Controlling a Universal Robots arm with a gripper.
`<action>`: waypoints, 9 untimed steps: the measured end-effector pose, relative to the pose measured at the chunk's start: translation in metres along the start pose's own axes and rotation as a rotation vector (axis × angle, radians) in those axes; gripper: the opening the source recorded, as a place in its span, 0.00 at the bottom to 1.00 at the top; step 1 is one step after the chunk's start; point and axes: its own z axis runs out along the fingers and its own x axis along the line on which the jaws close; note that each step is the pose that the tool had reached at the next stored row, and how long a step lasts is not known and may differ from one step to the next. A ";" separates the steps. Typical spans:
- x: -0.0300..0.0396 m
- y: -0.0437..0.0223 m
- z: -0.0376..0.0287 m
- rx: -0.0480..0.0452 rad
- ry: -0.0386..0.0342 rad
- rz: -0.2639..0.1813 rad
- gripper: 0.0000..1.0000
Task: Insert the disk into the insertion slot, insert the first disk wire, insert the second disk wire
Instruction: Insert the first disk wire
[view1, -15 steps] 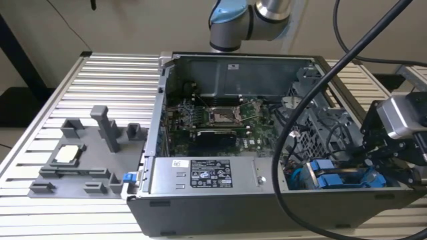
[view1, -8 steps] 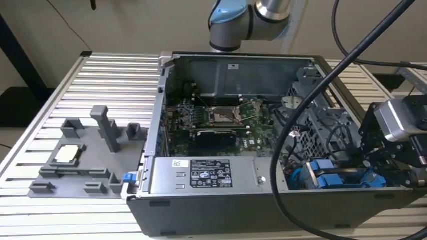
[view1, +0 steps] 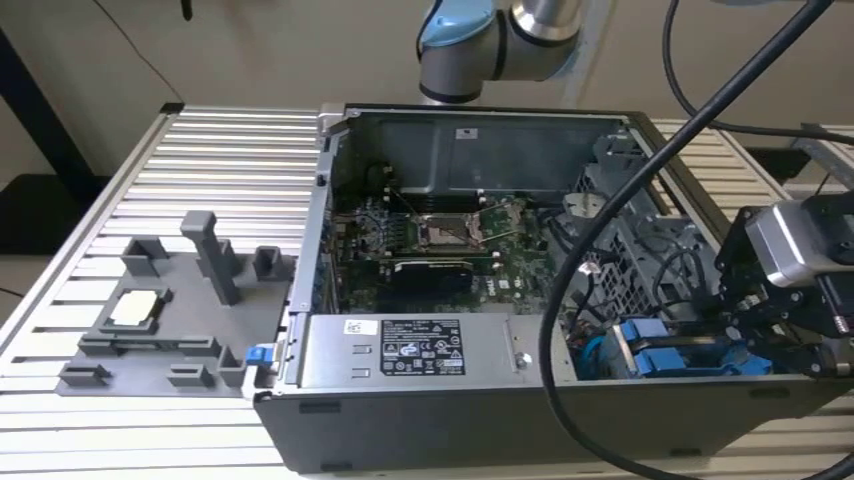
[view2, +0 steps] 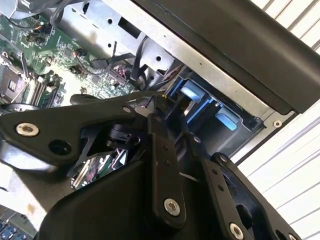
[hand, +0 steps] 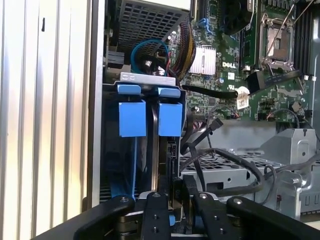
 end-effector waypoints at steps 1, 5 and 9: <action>-0.0002 0.0000 -0.0005 0.0000 0.0008 0.000 0.27; -0.0049 0.0006 -0.0154 -0.0001 0.0008 0.000 0.27; -0.0105 0.0013 -0.0327 -0.0002 0.0008 0.000 0.27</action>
